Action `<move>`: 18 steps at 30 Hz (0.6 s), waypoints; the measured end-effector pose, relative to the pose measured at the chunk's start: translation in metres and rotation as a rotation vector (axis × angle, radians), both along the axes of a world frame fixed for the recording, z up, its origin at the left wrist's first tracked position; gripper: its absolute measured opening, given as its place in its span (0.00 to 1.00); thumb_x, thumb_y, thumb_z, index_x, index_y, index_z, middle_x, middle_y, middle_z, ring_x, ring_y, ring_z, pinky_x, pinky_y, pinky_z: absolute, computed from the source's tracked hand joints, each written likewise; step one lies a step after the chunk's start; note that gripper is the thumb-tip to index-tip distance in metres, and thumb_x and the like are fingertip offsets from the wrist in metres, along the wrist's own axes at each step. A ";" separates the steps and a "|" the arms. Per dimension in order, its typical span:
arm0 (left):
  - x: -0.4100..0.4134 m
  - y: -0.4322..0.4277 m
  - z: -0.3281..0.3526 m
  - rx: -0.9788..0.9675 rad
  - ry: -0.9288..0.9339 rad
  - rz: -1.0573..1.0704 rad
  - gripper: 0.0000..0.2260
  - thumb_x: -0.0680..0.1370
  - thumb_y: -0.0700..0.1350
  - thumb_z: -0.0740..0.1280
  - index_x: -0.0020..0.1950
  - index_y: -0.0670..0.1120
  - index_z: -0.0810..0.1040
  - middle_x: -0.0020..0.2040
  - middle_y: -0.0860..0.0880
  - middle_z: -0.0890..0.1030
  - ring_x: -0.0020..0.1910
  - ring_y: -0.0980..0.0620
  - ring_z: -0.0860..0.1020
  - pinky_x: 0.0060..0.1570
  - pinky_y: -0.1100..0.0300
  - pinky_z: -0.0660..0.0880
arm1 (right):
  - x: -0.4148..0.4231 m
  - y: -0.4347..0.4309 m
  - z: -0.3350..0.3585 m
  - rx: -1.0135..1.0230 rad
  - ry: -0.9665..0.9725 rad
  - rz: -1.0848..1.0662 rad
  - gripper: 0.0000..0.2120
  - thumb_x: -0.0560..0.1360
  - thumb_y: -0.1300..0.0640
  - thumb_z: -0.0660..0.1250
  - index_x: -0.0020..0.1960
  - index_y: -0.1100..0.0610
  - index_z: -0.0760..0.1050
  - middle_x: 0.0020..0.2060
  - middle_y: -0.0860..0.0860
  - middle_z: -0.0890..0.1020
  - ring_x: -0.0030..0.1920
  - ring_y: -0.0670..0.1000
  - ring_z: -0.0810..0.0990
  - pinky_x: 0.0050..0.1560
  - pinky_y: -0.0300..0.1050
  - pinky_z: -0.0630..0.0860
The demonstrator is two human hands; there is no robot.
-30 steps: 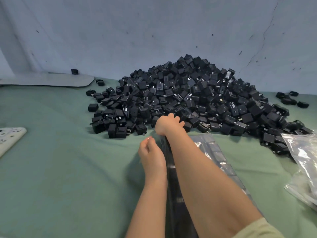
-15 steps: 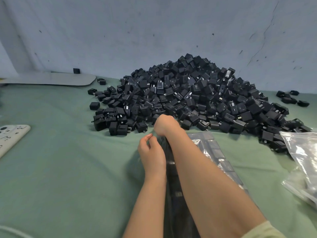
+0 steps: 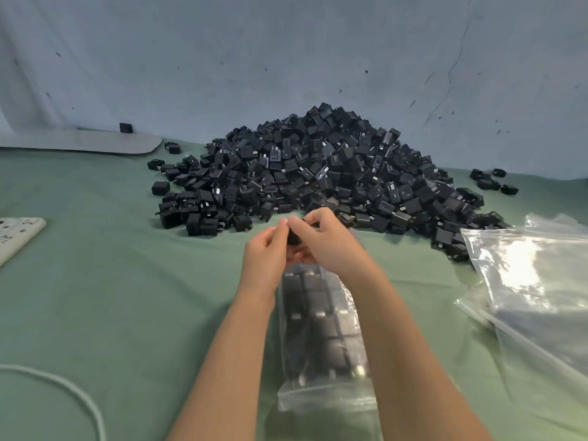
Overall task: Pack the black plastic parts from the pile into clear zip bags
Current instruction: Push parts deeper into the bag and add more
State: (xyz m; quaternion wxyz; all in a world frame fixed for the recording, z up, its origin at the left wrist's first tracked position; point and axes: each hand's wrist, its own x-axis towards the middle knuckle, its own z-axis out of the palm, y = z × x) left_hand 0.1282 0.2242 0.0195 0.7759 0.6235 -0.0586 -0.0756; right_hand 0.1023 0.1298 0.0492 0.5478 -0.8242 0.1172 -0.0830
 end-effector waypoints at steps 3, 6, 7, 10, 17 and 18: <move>-0.016 0.006 -0.004 0.082 0.003 -0.016 0.10 0.80 0.45 0.63 0.48 0.41 0.81 0.44 0.41 0.83 0.39 0.51 0.80 0.43 0.58 0.80 | -0.033 0.007 -0.008 -0.166 0.010 -0.052 0.14 0.78 0.45 0.61 0.54 0.55 0.67 0.43 0.55 0.82 0.45 0.54 0.82 0.52 0.54 0.78; -0.028 0.016 -0.006 0.130 0.004 0.036 0.08 0.79 0.45 0.64 0.43 0.44 0.79 0.37 0.47 0.81 0.32 0.57 0.78 0.29 0.69 0.74 | -0.072 0.013 -0.016 -0.334 -0.154 -0.067 0.09 0.79 0.49 0.62 0.55 0.51 0.71 0.47 0.47 0.79 0.48 0.47 0.77 0.51 0.46 0.74; -0.031 0.019 -0.005 0.144 0.003 0.030 0.08 0.79 0.45 0.65 0.43 0.44 0.79 0.36 0.48 0.80 0.30 0.57 0.77 0.27 0.68 0.74 | -0.084 0.014 -0.018 -0.358 -0.199 -0.030 0.05 0.78 0.51 0.63 0.53 0.50 0.73 0.51 0.46 0.78 0.53 0.45 0.75 0.56 0.45 0.72; -0.044 0.020 0.000 0.254 -0.043 0.004 0.09 0.77 0.46 0.67 0.42 0.41 0.80 0.33 0.47 0.80 0.28 0.56 0.76 0.26 0.65 0.72 | -0.107 0.019 -0.026 -0.422 -0.165 0.108 0.06 0.78 0.53 0.64 0.53 0.46 0.78 0.65 0.49 0.72 0.69 0.47 0.66 0.69 0.47 0.63; -0.081 0.018 0.001 0.521 -0.381 -0.034 0.12 0.77 0.54 0.65 0.50 0.46 0.79 0.43 0.52 0.82 0.42 0.56 0.80 0.44 0.64 0.76 | -0.142 0.004 -0.037 -0.363 -0.247 -0.051 0.15 0.78 0.54 0.64 0.58 0.34 0.73 0.59 0.45 0.76 0.55 0.36 0.73 0.59 0.34 0.67; -0.090 0.019 -0.001 0.580 -0.469 -0.094 0.11 0.76 0.54 0.66 0.51 0.48 0.79 0.45 0.54 0.81 0.43 0.57 0.79 0.45 0.65 0.75 | -0.148 -0.001 -0.038 -0.301 -0.277 -0.120 0.15 0.78 0.55 0.64 0.60 0.37 0.73 0.58 0.44 0.77 0.56 0.39 0.74 0.59 0.38 0.70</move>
